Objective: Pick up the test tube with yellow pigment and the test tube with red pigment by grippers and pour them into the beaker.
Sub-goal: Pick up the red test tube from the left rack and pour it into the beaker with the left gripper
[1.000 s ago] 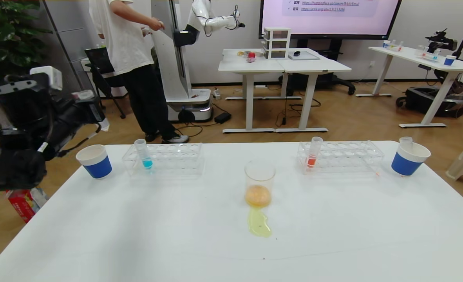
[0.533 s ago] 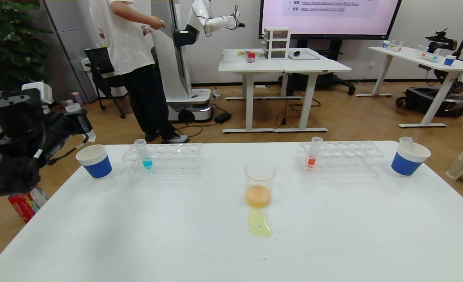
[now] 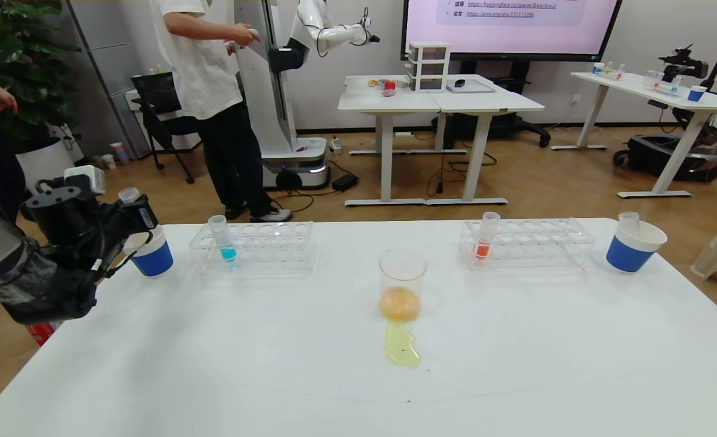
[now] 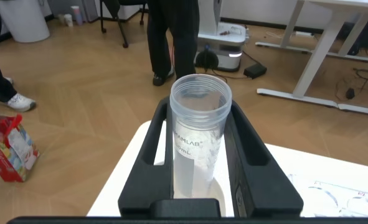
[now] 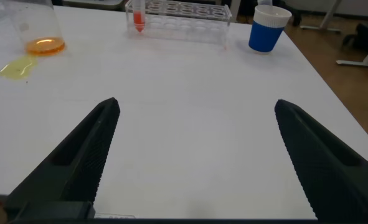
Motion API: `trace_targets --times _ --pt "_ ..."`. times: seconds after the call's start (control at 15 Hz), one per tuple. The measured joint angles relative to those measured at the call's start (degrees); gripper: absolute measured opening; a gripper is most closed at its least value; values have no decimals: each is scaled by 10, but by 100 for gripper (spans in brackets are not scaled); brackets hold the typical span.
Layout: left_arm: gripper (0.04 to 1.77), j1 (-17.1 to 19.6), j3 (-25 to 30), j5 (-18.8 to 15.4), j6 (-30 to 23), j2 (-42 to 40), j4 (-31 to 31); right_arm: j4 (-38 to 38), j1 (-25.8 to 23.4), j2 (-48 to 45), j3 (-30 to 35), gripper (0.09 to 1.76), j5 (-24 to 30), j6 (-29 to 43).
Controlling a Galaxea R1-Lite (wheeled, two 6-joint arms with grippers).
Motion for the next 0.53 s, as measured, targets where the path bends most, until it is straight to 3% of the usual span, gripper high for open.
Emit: trace_targets --times 0.47,0.53 --pt "51 9 16 0 -4 22 -25 0 0 0 0 174 0 0" --pt "63 10 17 0 -4 22 -25 0 0 0 0 174 0 0"
